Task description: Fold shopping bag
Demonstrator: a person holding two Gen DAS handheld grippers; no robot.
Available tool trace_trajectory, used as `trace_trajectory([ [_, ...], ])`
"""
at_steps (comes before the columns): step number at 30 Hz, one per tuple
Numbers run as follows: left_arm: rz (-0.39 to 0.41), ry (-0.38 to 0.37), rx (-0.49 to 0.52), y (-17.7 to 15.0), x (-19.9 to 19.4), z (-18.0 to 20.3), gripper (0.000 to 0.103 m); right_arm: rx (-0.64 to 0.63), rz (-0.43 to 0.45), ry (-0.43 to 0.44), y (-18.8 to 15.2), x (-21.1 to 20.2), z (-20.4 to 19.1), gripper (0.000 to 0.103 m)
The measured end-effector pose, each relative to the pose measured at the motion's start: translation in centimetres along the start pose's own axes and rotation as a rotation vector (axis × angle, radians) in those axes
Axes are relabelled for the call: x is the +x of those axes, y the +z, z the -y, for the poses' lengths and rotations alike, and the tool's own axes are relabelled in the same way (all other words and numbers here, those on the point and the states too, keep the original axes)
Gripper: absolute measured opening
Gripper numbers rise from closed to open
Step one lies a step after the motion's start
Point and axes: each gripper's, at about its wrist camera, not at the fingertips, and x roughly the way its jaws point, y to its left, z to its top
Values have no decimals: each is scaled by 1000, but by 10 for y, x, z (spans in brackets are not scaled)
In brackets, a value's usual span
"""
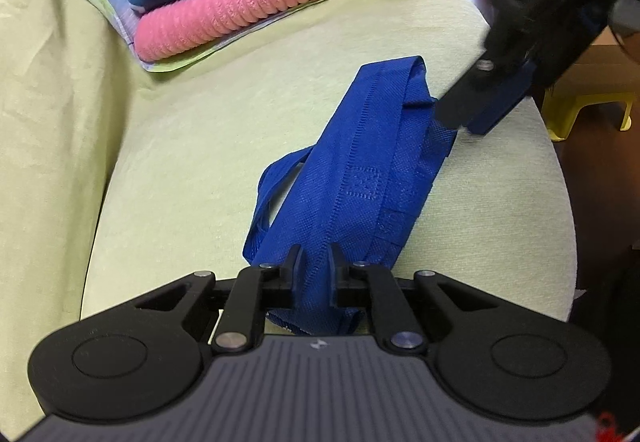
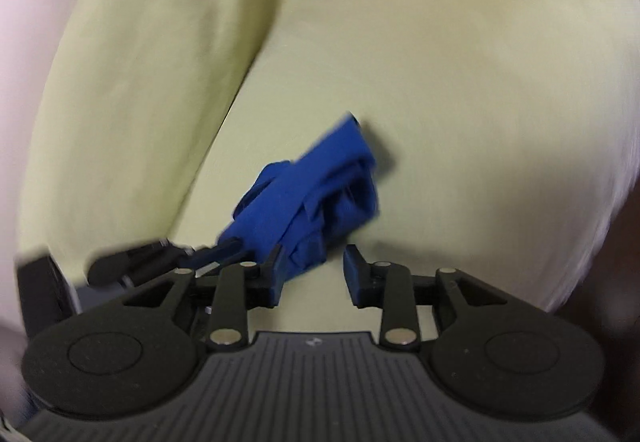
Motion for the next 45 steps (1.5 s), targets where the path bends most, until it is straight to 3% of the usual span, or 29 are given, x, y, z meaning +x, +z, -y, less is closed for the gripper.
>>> trace_trajectory([
  [2, 1, 5, 5, 0, 0, 1, 10, 95, 7, 29, 2, 8, 5, 47],
  [5, 5, 6, 9, -1, 0, 2, 10, 179, 30, 36, 5, 21, 8, 48],
  [6, 6, 6, 12, -1, 0, 2, 10, 179, 26, 10, 7, 26, 6, 46],
  [8, 7, 7, 18, -2, 0, 3, 9, 153, 25, -53, 8, 35, 2, 31],
  [11, 9, -3, 27, -1, 1, 3, 0, 15, 34, -110, 11, 41, -12, 28],
  [17, 17, -4, 31, 1, 5, 3, 0, -195, 15, -188, 32, 57, -39, 26],
  [23, 42, -15, 11, -3, 4, 0, 0, -257, -39, -211, 43, 55, -48, 29],
  [25, 46, -14, 12, -4, 4, 0, 0, -302, 29, -237, 40, 39, -51, 30],
  [28, 44, -11, 32, -4, 4, 1, 0, -572, 179, -279, 22, 23, -81, 24],
  [30, 43, -11, 36, -4, 4, 2, 0, -713, 202, -257, 16, 28, -97, 22],
  [33, 49, -13, 32, -5, 3, 0, 0, -861, 188, -193, 12, 52, -106, 21],
  [35, 52, -29, 17, -4, 0, -5, 0, -934, 113, -262, 10, 75, -101, 21],
  [37, 50, -26, 1, 1, -3, -18, 9, -1023, 97, -311, 1, 84, -97, 21],
  [40, 24, 14, -5, 10, 2, -40, 10, -1040, 87, -342, -4, 87, -100, 21],
  [45, -75, -63, 46, 26, 36, -56, 3, -1046, 126, -333, -10, 83, -89, 21],
])
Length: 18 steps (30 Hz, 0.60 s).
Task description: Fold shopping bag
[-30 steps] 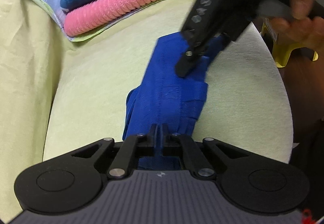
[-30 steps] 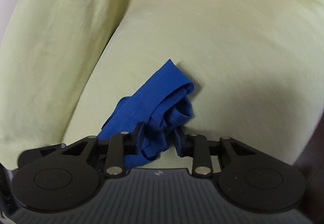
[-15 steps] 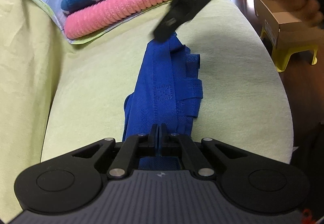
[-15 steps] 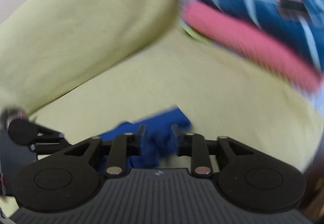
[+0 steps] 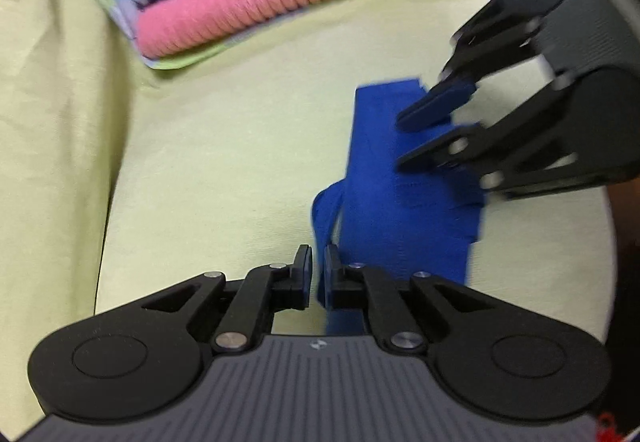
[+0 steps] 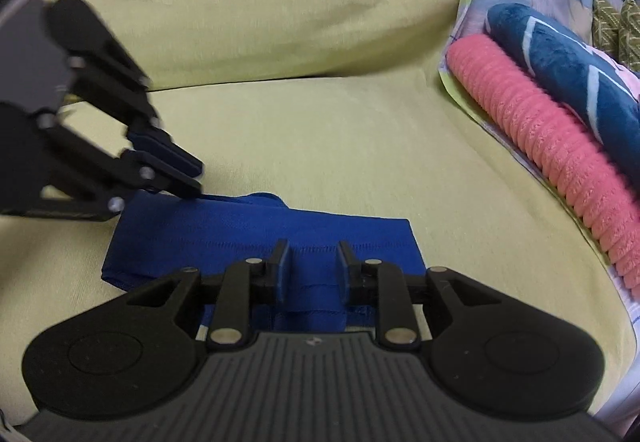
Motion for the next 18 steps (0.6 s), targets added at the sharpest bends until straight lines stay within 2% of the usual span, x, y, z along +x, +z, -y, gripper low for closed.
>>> trace_trajectory([
  [2, -33, -45, 17, 6, 13, -6, 2, 16, 7, 8, -3, -5, 2, 21],
  [7, -43, -165, -51, 24, 31, -28, 4, 31, 22, 25, -11, -11, 5, 21],
  [14, -12, -216, -193, 24, 38, -42, 6, 53, 38, 41, -13, -9, 10, 21],
  [16, -8, -239, -246, 23, 38, -49, 10, 58, 39, 47, -13, -9, 11, 21],
  [18, -10, -247, -299, 23, 39, -56, 24, 60, 42, 50, -13, -9, 12, 21],
])
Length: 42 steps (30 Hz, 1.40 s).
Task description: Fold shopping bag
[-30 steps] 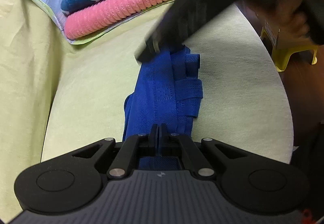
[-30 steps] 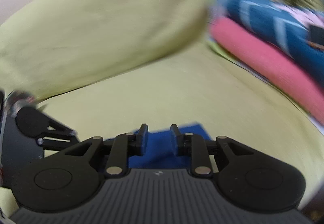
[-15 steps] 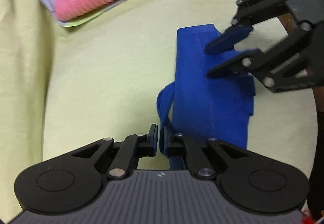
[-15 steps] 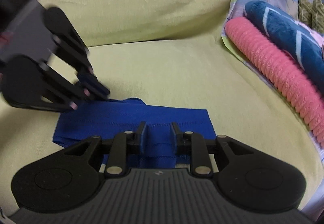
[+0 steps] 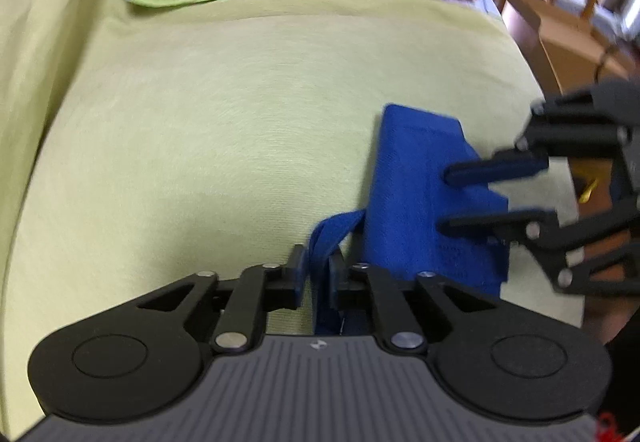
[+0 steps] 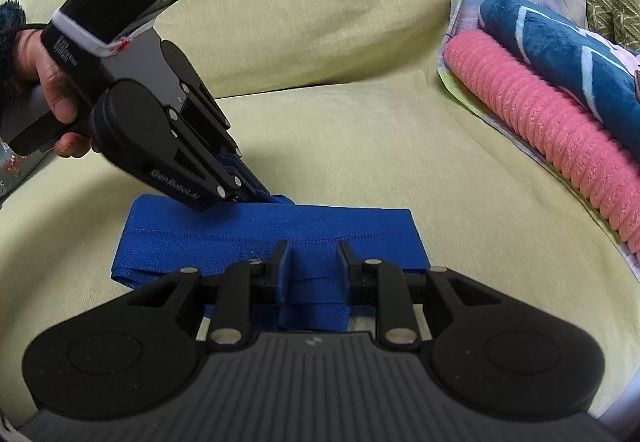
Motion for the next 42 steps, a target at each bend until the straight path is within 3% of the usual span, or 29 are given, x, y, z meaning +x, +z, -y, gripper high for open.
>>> trace_trajectory([
  [1, 1, -5, -22, 0, 0, -3, 26, 0, 2, 0, 0, 0, 0, 21],
  [5, -26, 63, -82, 0, 4, -9, 60, -3, 5, -2, -1, 0, 0, 21],
  [6, -32, 75, -99, 0, 5, -10, 61, -2, 5, -1, -1, 0, 0, 21],
  [8, -40, 83, -122, 2, 7, -9, 60, -8, 6, -3, -1, 0, -1, 21],
  [11, -41, 142, -67, 6, 8, 7, 46, -13, 8, -6, -2, 0, -2, 21],
  [14, -22, 271, 47, 8, 10, 29, 46, -22, 10, -11, -2, 0, -3, 21],
  [22, 49, 461, 86, -7, 12, 48, 51, -49, 9, -16, -1, 2, -4, 21],
  [24, 79, 424, 22, -9, 3, 45, 42, -49, 10, -16, -1, 2, -4, 21],
  [26, 111, 324, -127, -9, -10, 27, 40, -44, 14, -11, -2, 1, -3, 21],
  [28, 143, 279, -194, -13, -17, 17, 40, -33, 15, -4, -2, 1, -1, 21],
  [29, 150, 289, -190, -15, -18, 18, 40, -30, 15, -3, -2, 1, 0, 21],
  [32, 132, 415, -139, -20, -5, 29, 41, -30, 20, -5, -3, 1, 0, 21],
  [34, 158, 444, -201, -24, -4, 27, 41, -35, 22, -7, -3, 2, -1, 21],
  [37, 175, 460, -283, -26, -8, 16, 45, -43, 17, -1, -2, 2, 0, 21],
  [42, 190, 477, -237, -18, -6, 18, 45, -72, 3, 16, 0, 4, 3, 22],
])
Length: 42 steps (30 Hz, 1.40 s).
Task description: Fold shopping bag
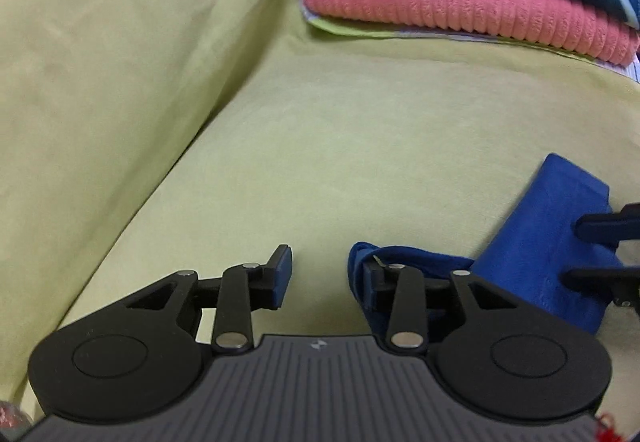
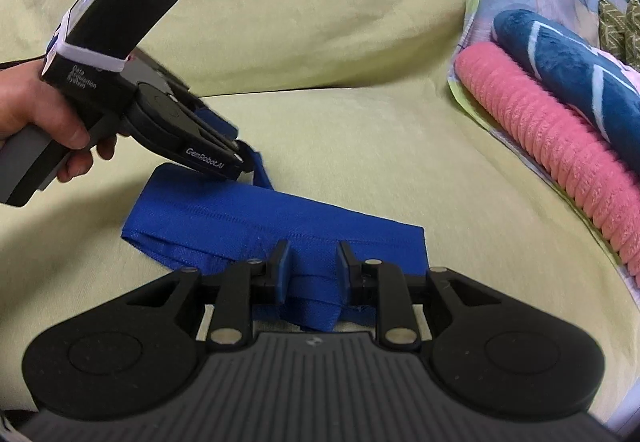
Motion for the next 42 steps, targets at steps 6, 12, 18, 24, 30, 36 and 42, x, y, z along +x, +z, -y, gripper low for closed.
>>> trace_trajectory([
  [6, 143, -128, 211, -2, -28, 17, 40, -35, -15, 21, 0, 0, 1, 23],
  [12, 171, -446, 239, -9, -61, 5, 43, -34, -18, 31, 2, 1, 3, 23],
  [18, 33, -364, 15, 2, -30, -34, 57, -30, -25, 38, 7, 2, 6, 23],
  [24, -82, -513, -234, -16, 6, -68, 58, -23, -27, 49, 10, 4, 11, 23],
  [30, -172, -503, -260, -5, 43, -69, 56, -19, -13, 46, 8, 3, 12, 23],
  [36, -156, -663, -212, 1, 40, -55, 4, -20, -7, 45, 7, 4, 11, 23],
  [42, -114, -850, -400, -15, 37, -83, 3, -26, -2, 47, 6, 3, 11, 23],
])
